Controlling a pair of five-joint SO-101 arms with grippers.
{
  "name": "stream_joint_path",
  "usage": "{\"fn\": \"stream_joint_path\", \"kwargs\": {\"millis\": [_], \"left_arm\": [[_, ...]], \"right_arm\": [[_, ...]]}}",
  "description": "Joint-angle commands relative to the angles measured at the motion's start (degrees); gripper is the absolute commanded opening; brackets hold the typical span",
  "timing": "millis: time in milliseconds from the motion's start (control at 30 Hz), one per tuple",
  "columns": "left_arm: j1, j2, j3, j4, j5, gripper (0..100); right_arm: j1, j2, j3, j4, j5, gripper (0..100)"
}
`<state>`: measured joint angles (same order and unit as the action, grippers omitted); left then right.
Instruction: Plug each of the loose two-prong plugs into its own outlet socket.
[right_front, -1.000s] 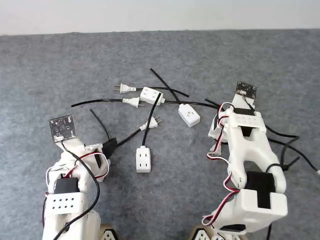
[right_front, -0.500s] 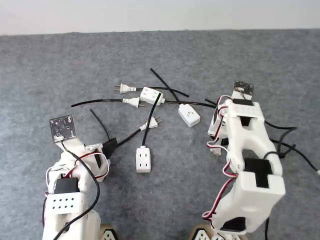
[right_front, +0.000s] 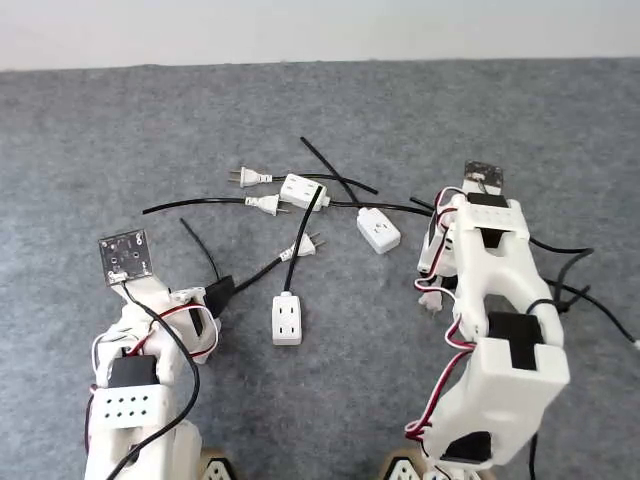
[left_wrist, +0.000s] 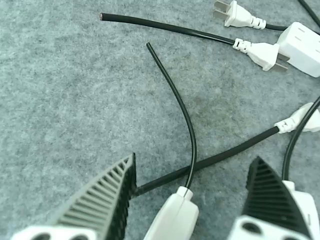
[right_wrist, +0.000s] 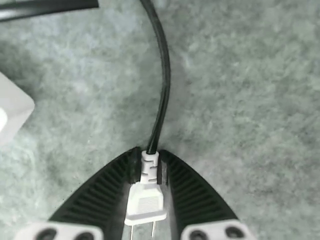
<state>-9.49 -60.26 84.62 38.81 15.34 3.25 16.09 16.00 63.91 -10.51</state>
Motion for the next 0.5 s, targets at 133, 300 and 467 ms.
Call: {"fn": "stream_joint_path", "kwargs": {"millis": [133, 300, 467], "left_arm": [[-0.35, -0.53, -2.42, 7.21, -10.81, 33], [-2.73, -0.44, -2.59, 7.82, -21.63, 33], [-3.96, -0.26, -1.54, 6.42, -25.14, 33]], "right_arm": [[-7.78, -25.45, 9.32, -0.13, 2.73, 0.9], [-15.43, -40.13, 16.26, -1.71, 7.56, 0.9], [-19.56, -44.79, 20.66, -4.53, 11.25, 0.9]]}}
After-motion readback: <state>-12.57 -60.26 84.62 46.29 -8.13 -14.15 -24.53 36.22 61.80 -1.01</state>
